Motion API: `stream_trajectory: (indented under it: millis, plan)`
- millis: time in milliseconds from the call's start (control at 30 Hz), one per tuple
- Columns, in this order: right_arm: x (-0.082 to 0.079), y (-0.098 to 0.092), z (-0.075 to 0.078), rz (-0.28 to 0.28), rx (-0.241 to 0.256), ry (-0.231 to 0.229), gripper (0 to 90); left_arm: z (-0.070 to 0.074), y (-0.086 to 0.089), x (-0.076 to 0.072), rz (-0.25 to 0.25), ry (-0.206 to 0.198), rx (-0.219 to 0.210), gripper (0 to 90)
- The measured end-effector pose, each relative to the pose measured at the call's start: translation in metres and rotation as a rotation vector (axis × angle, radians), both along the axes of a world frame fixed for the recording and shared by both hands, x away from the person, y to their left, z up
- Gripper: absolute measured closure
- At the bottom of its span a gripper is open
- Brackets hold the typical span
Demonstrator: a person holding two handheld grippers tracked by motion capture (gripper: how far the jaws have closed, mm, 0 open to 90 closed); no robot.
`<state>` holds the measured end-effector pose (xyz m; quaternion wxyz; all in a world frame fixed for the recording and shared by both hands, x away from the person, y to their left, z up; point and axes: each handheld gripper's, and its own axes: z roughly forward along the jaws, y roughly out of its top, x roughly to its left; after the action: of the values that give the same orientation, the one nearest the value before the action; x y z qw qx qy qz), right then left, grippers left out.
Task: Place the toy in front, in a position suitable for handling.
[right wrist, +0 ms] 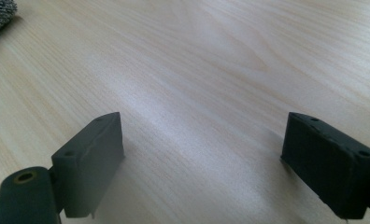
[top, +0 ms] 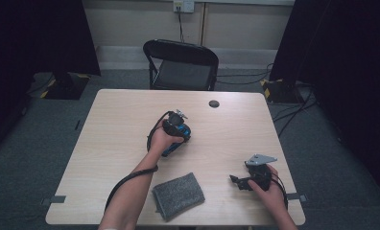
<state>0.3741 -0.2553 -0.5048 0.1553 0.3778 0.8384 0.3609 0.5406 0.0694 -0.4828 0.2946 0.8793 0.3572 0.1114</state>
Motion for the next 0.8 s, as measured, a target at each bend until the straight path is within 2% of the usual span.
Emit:
stream_trajectory:
  millis: [333, 700, 800]
  plan:
    - [0.0002, 0.0, 0.0, 0.001, -0.001, 0.0, 12.1, -0.0061, 0.0027, -0.0016, -0.005, 0.019, -0.001, 25.2]
    - [0.0001, 0.0, 0.0, 0.0, -0.001, 0.0, 12.1, -0.0074, 0.0062, -0.0035, -0.01, 0.016, -0.018, 25.1]
    - [0.0001, 0.0, 0.0, 0.0, 0.0, 0.0, 12.1, -0.0069, 0.0064, -0.0042, -0.029, 0.018, -0.014, 25.2]
